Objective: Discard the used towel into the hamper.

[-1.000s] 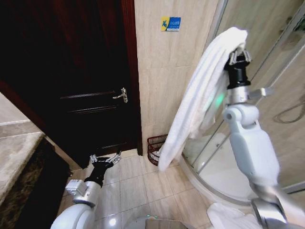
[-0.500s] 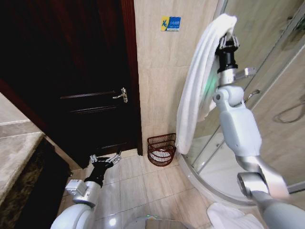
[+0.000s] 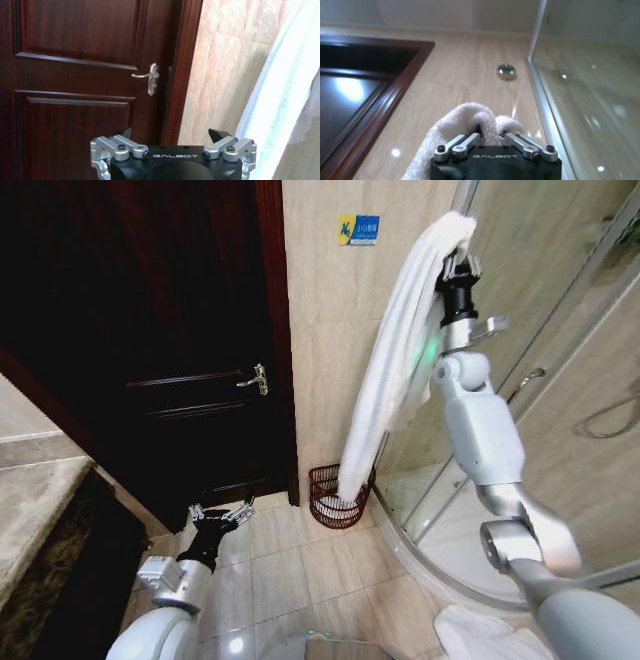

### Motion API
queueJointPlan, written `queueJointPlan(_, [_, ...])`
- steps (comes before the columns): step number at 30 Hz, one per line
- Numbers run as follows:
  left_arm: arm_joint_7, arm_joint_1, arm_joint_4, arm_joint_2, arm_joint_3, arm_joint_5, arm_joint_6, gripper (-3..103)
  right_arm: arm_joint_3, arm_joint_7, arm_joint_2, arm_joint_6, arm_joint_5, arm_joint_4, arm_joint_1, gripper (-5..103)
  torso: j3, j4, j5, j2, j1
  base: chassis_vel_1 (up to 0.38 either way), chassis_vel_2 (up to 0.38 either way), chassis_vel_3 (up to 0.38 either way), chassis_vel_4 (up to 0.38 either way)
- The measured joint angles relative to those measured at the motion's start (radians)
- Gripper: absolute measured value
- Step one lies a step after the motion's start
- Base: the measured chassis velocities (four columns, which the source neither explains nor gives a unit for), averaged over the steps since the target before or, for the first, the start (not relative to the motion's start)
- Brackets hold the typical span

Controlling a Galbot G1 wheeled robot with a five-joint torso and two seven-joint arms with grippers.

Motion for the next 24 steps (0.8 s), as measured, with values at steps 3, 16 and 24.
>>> queueJointPlan(3, [0.000,0.000,0.000,0.000,0.000,0.000,0.000,100,0.000,-0.006,0.012,0.013,-0.003,-0.019,-0.019,9,0.000,0.0001,-0.0002,0.000,0.000,0.000,0.000,0.000,0.000])
queueJointPlan(16, [0.000,0.000,0.000,0.000,0.000,0.000,0.000,100,-0.001,-0.013,0.064,0.059,-0.025,-0.162,-0.036,9,0.000,0.0001,0.0000,0.000,0.000,0.000,0.000,0.000,0.000])
queueJointPlan(24, [0.000,0.000,0.000,0.000,0.000,0.000,0.000,100,0.005,0.003,0.058,0.044,-0.019,-0.154,0.027,9,0.000,0.0000,-0.0003,0.000,0.000,0.000,0.000,0.000,0.000])
